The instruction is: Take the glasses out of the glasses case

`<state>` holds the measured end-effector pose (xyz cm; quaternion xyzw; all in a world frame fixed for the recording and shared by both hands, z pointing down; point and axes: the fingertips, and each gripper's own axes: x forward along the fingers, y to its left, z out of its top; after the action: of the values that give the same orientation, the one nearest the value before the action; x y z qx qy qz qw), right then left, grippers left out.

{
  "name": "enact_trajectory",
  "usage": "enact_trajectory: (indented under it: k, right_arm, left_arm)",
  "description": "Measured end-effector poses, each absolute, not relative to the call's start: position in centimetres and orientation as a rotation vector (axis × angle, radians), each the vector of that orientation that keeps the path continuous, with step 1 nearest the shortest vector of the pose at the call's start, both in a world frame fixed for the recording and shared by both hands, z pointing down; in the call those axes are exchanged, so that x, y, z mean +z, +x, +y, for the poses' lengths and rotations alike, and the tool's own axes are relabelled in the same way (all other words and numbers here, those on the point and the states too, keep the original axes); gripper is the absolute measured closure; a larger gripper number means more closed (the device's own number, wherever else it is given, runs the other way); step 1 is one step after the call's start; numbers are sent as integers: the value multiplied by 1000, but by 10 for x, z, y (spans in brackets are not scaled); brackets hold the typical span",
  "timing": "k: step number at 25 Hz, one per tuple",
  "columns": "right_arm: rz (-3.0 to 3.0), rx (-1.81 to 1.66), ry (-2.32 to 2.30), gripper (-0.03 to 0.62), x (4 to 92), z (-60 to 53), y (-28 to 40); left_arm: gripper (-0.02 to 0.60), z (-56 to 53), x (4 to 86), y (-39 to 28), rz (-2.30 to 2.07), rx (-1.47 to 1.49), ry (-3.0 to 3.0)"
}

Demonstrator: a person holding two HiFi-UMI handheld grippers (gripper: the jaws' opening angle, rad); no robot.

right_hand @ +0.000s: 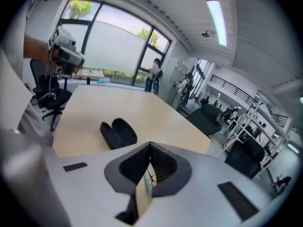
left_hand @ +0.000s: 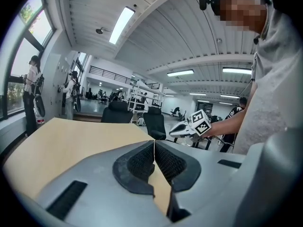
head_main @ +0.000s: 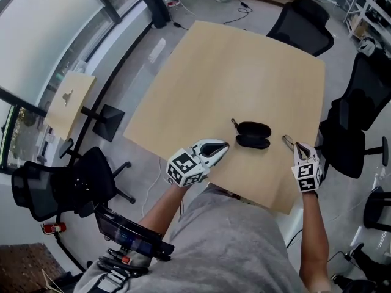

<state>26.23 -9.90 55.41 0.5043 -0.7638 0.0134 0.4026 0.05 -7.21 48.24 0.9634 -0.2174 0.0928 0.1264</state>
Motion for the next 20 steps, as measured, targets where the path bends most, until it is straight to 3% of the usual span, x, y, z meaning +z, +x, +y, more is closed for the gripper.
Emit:
enact_trajectory:
  k: [13, 20]
  right_arm:
    - [-2595, 130, 1281, 586, 372, -7, 139]
    - [-2727, 125, 1262, 586, 328, 42, 68]
  left_arm:
    - [575, -35, 381, -49, -772, 106, 2928]
    - [575, 7, 346, -112, -751, 53, 2991]
